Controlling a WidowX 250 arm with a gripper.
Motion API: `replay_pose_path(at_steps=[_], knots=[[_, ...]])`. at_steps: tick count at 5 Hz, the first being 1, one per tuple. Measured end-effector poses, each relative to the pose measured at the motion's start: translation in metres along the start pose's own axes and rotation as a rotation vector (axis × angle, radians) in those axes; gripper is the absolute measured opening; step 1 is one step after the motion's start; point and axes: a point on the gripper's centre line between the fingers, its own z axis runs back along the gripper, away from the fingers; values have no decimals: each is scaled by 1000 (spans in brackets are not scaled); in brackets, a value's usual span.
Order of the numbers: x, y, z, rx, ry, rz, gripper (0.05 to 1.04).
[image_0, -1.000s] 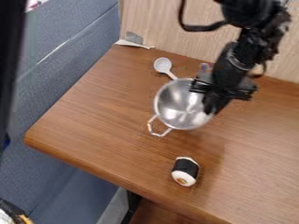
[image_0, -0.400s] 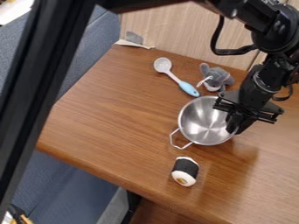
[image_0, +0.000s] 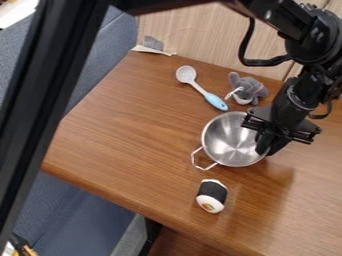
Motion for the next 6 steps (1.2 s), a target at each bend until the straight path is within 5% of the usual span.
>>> replay_pose_path(at_steps=[2,3,5,6], knots=[[-1,0,2,5,9,-16,872],[0,-1,2,1,9,-16,1012],[-11,-2,-3,-27,48,-27,1001],[-7,-1,17,-112,39,-9,1001]])
